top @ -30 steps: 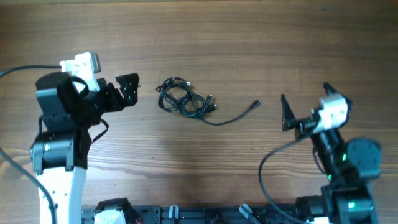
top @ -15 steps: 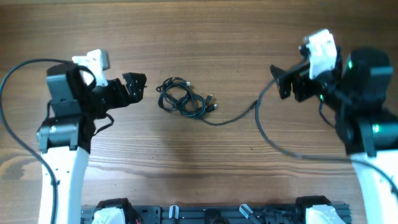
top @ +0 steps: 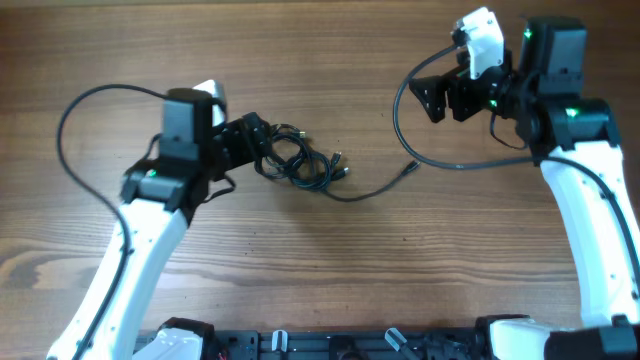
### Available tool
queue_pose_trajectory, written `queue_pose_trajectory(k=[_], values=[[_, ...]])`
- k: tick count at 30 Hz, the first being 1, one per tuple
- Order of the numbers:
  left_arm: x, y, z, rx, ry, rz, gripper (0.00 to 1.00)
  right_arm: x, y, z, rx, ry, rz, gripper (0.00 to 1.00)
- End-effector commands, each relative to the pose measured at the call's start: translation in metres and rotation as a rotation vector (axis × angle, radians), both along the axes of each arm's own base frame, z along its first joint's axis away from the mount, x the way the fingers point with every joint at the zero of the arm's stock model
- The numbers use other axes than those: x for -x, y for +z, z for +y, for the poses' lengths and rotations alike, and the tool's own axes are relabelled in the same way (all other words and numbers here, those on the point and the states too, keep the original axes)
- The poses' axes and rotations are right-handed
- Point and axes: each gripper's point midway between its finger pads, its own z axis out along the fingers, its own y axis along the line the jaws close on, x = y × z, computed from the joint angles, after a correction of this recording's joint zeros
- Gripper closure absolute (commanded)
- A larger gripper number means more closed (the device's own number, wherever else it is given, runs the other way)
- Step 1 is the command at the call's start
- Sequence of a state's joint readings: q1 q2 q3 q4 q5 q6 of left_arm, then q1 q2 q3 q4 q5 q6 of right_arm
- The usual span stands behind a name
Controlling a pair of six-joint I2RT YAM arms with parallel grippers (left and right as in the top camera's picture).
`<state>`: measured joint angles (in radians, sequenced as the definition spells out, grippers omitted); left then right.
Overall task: Untangle cables
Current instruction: 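Move the left gripper down onto the black cable bundle, then grasp the black cable bundle with the left gripper and lift it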
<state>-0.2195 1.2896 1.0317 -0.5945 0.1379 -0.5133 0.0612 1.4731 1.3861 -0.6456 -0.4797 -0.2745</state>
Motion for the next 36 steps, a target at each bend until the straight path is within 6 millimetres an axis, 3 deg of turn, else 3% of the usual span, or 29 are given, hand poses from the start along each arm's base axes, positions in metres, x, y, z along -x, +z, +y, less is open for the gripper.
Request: queue_pose_trajectory(k=[1,7,10,13,15,28,33,36], values=[[-0.013,-0.020,-0.012,0.040,0.117,0.070,0.19,-0.004,0.003,0.016,-0.104,0.036,0.042,0.00],[-0.033,-0.048,-0.035,0.039,0.080,0.078,0.22,-0.006,0.003,0.021,-0.260,-0.062,0.159,0.00],[-0.044,-0.060,-0.046,-0.007,0.001,0.046,0.26,-0.008,0.004,0.021,-0.274,-0.074,0.163,0.07],[-0.042,-0.082,-0.041,-0.033,0.039,0.108,0.37,-0.010,0.003,0.021,-0.337,-0.138,0.218,0.09],[-0.035,-0.100,-0.022,-0.066,0.188,0.185,0.37,-0.010,0.002,0.021,-0.362,-0.164,0.248,0.09],[-0.027,-0.115,-0.018,-0.074,0.235,0.248,0.35,-0.010,-0.006,0.022,-0.357,-0.170,0.273,0.09],[-0.026,-0.133,-0.019,-0.084,0.247,0.289,0.38,-0.010,-0.007,0.021,-0.353,-0.176,0.273,0.09],[-0.030,-0.139,-0.022,-0.081,0.244,0.284,0.44,-0.011,-0.007,0.021,-0.352,-0.176,0.271,0.09]])
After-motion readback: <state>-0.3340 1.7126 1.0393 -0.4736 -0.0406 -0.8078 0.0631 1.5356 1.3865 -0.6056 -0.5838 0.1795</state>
